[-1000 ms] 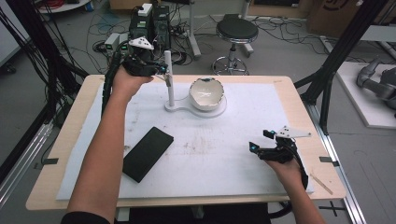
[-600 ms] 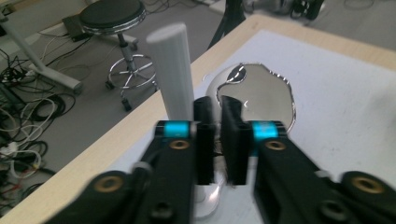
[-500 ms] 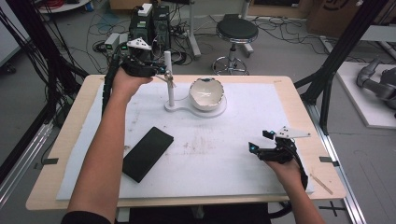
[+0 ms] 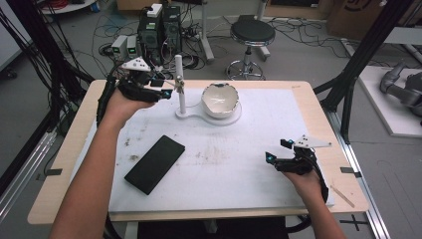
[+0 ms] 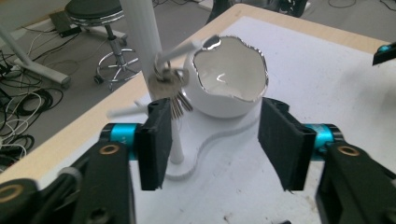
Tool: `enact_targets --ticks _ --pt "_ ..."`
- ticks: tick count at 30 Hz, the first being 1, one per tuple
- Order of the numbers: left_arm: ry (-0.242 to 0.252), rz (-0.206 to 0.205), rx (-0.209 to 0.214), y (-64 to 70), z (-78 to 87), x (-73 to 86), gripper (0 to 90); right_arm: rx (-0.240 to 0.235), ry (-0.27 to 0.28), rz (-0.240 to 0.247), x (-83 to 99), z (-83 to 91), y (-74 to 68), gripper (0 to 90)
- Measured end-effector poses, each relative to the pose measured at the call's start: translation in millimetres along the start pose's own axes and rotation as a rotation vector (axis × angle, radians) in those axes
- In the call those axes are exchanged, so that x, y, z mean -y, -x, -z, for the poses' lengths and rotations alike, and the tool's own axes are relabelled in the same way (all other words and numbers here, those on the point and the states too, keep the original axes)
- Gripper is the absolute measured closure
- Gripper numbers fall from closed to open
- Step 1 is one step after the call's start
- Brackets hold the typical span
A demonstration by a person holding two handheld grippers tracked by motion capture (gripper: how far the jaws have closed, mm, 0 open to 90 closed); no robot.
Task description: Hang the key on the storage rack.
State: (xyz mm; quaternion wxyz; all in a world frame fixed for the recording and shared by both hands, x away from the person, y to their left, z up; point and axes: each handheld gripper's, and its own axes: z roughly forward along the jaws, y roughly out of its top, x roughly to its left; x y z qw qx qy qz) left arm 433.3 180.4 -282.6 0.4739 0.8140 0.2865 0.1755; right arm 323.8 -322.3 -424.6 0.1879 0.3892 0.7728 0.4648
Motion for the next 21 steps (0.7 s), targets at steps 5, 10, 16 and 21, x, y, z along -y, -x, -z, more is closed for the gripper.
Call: enact_targets --ticks 5,10,16,21 --pt "0.015 0.014 0.035 5.5 10.9 20.0 34.4 0.003 0.005 0.004 -0.4 1.6 -1.2 15.8" --pt "0.022 0.023 0.056 14.3 17.4 33.4 29.5 0.004 0.000 -0.001 -0.8 0.3 -2.1 15.8" --pt "0.052 0.012 0.076 30.7 23.2 52.8 27.7 0.004 0.009 0.001 -1.1 0.4 -0.8 15.8" --pt "0.064 0.021 0.080 41.5 26.4 74.4 25.4 0.008 0.020 -0.003 -2.5 1.8 1.0 15.8"
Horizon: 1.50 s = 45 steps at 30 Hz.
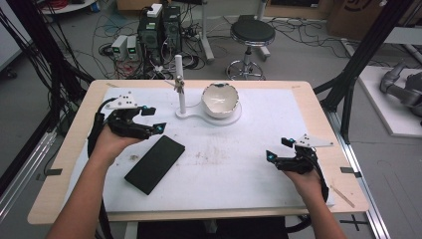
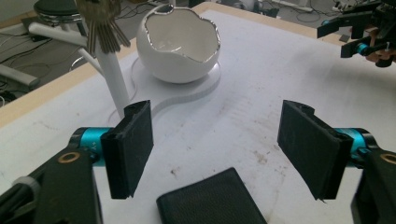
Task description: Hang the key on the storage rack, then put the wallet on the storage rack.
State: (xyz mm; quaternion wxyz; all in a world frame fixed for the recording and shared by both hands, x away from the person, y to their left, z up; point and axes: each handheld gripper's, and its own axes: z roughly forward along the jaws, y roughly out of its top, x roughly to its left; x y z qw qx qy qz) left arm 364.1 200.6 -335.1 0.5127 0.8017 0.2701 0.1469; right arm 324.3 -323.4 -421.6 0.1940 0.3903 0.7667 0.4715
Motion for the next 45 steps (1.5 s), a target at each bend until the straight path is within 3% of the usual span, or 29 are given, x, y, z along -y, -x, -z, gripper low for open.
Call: enact_targets --ticks 6,9,17,27,41,45 --pt "0.010 0.011 -0.028 7.1 2.9 18.6 20.0 0.006 0.005 -0.003 0.8 0.6 3.2 15.7" --pt "0.005 0.027 -0.023 13.3 0.6 30.6 18.7 0.008 0.009 -0.019 0.9 1.4 5.3 15.8" --pt "-0.025 0.021 0.006 20.6 -4.0 51.9 17.7 0.018 0.009 -0.018 0.9 0.1 7.2 15.7" --pt "-0.006 0.031 0.029 13.7 4.6 60.0 17.6 0.029 -0.001 -0.023 1.2 -1.3 7.8 15.8" --pt "-0.027 0.070 0.022 8.9 9.6 72.0 17.6 0.028 0.006 -0.026 0.8 -0.4 8.2 15.7" --pt "-0.010 0.071 0.004 6.9 16.0 79.4 17.7 0.030 0.006 -0.026 0.5 -1.1 6.9 15.8"
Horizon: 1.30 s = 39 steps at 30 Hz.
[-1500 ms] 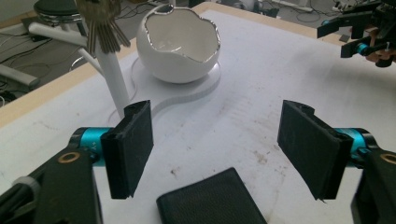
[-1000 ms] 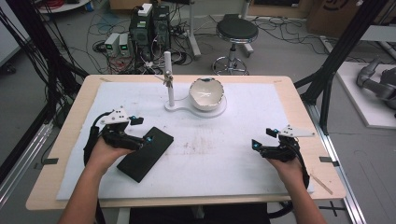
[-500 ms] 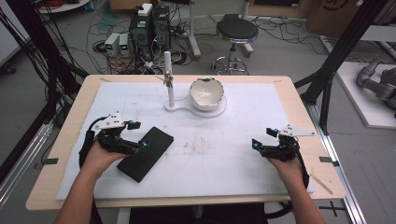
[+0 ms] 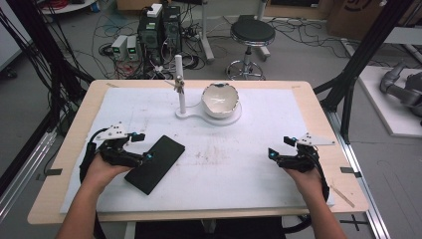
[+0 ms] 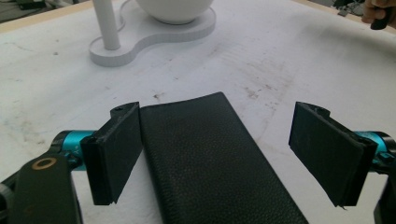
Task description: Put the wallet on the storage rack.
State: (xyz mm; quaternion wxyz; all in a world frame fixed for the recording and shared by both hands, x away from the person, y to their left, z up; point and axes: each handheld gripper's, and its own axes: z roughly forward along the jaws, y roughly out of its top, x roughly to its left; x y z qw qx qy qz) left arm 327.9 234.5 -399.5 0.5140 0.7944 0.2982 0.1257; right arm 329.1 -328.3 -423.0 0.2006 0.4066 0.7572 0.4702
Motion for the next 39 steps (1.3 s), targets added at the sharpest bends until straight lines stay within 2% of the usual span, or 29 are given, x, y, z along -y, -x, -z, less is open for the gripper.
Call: enact_targets --ticks 3,5,7,11,12,15,16,21,22,23,28,32,37,39 --pt "0.020 -0.009 -0.010 -1.7 4.1 5.1 17.7 0.001 0.007 0.003 -0.9 0.2 0.2 15.8" --pt "0.037 0.006 0.004 -2.2 6.5 8.9 18.5 0.001 0.007 0.003 -0.9 0.5 0.2 15.8" --pt "0.042 0.016 -0.008 -2.3 7.6 12.1 19.0 0.000 0.005 0.003 -0.7 0.8 0.2 15.8" --pt "-0.014 0.083 -0.034 -4.2 8.6 20.2 18.6 -0.001 0.013 0.000 -0.9 2.4 -0.4 15.8" --pt "-0.036 0.088 -0.043 -5.6 9.1 23.5 18.5 0.001 0.015 0.002 -1.0 3.0 -0.2 15.8" --pt "-0.050 0.111 -0.037 -8.9 10.0 28.5 18.7 0.000 0.018 -0.002 -0.9 4.0 -0.7 15.8" --pt "-0.073 0.127 -0.027 -11.7 10.0 32.9 19.1 -0.001 0.016 -0.001 -0.9 3.9 -0.7 15.8" --pt "-0.123 0.143 -0.017 -14.7 7.1 39.0 18.8 -0.003 0.009 0.006 -1.1 2.1 -2.4 15.7" --pt "-0.154 0.146 -0.018 -14.8 4.4 41.0 18.8 -0.006 0.004 0.012 -1.1 1.8 -2.8 15.8" --pt "-0.154 0.146 -0.018 -14.8 4.4 41.0 18.8 -0.006 0.004 0.012 -1.1 1.8 -2.8 15.8" --pt "-0.239 0.159 0.013 -13.0 -2.9 48.0 18.8 -0.005 0.005 0.011 -1.0 1.8 -2.0 15.8" --pt "-0.237 0.172 0.016 -9.4 -3.3 49.4 19.5 -0.009 -0.001 0.011 -1.0 0.7 -2.5 15.8" --pt "-0.240 0.180 0.056 -6.0 -2.4 50.0 30.9 -0.016 0.002 0.015 -1.2 1.5 -4.2 15.8" --pt "-0.229 0.190 0.057 -6.5 -2.1 51.3 31.9 -0.016 0.004 0.019 -1.2 1.3 -4.1 15.8"
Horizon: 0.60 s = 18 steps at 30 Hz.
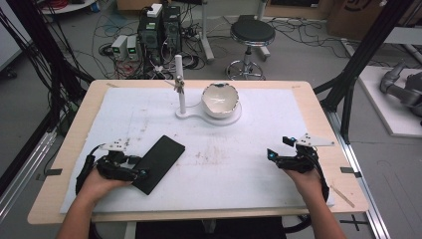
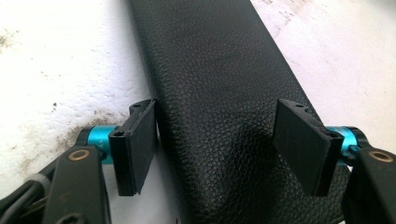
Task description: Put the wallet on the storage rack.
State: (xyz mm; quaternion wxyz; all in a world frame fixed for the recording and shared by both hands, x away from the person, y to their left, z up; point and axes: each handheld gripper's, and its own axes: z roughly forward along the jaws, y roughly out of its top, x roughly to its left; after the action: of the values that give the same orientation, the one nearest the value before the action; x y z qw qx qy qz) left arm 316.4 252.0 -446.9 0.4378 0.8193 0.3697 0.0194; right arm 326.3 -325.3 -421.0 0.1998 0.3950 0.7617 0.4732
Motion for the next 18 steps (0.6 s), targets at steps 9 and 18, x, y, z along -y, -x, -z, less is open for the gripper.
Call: enact_targets --ticks 9,18 --pt "0.009 0.069 0.013 -5.1 2.7 -0.6 51.9 0.002 -0.006 0.009 -0.4 -1.2 -0.9 15.8" --pt "-0.008 -0.022 0.003 3.7 4.2 -12.3 72.5 0.003 0.000 0.010 -0.7 0.0 -1.7 15.8"
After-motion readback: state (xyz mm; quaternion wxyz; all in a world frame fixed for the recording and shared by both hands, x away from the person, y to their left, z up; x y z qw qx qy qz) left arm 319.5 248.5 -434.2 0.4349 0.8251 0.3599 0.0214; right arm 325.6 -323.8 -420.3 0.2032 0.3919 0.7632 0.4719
